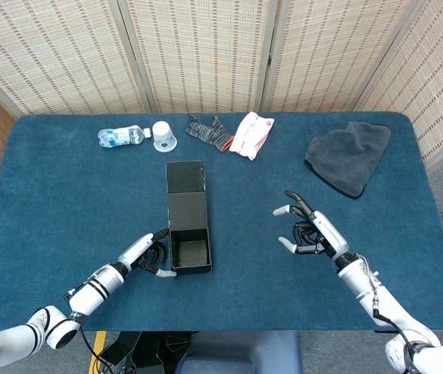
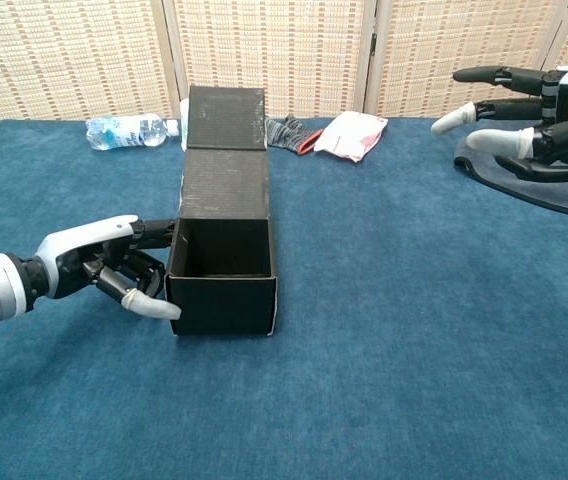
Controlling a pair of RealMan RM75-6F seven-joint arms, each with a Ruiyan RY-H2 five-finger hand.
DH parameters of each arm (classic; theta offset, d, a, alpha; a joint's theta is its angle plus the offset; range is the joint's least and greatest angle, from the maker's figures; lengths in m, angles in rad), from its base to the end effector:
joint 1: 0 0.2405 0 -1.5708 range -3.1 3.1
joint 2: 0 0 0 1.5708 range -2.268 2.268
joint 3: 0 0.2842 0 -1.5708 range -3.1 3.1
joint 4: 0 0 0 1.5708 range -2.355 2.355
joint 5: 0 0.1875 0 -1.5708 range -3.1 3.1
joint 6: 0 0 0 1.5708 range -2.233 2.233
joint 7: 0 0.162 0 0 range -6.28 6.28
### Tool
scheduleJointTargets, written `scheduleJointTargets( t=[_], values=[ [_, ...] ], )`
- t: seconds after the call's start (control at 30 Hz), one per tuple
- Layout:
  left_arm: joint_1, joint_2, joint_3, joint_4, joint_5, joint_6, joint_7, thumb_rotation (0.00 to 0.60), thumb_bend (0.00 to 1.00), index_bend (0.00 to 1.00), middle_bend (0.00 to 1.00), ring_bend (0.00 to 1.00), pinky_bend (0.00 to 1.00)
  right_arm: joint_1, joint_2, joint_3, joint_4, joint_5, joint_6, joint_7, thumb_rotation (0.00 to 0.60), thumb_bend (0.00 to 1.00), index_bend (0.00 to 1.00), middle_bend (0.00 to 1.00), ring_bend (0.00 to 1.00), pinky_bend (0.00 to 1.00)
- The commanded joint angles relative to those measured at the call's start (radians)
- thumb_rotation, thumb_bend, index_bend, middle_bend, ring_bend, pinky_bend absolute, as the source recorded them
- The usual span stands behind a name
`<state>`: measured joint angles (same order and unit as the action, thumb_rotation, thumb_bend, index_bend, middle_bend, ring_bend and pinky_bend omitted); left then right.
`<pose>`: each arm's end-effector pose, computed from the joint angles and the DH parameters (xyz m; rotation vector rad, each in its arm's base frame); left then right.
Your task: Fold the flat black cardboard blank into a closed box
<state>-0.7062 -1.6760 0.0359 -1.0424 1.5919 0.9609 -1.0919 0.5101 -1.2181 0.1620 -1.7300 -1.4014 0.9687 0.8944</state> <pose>-0.2199 0.3504 -0.0506 -1.6903 -1.9322 -1.3149 -0.2060 -0.3157 0.0923 1.3062 -2.0122 1.5100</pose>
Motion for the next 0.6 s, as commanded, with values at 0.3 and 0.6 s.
scheduleJointTargets(
  t=[0.3, 0.6],
  values=[
    [-0.008, 0.071, 0.017, -0.053, 0.072, 0.118, -0.043, 0.6, 0.1, 0.21, 0.29, 0.64, 0.72, 0.062, -0.034, 0.047, 0.027, 0.029, -0.108, 0.183, 0.6, 0.33, 0.0, 0.23, 0.19, 0.38],
    [-0.017, 0.115, 0.038, -0.158, 0.105, 0.147, 0.003, 0.6, 0.1, 0.21, 0.29, 0.64, 0.72, 0.175, -0.11, 0.082, 0.153, -0.05, -0.213, 0.422, 0.6, 0.29, 0.0, 0.01, 0.02, 0.21]
  ],
)
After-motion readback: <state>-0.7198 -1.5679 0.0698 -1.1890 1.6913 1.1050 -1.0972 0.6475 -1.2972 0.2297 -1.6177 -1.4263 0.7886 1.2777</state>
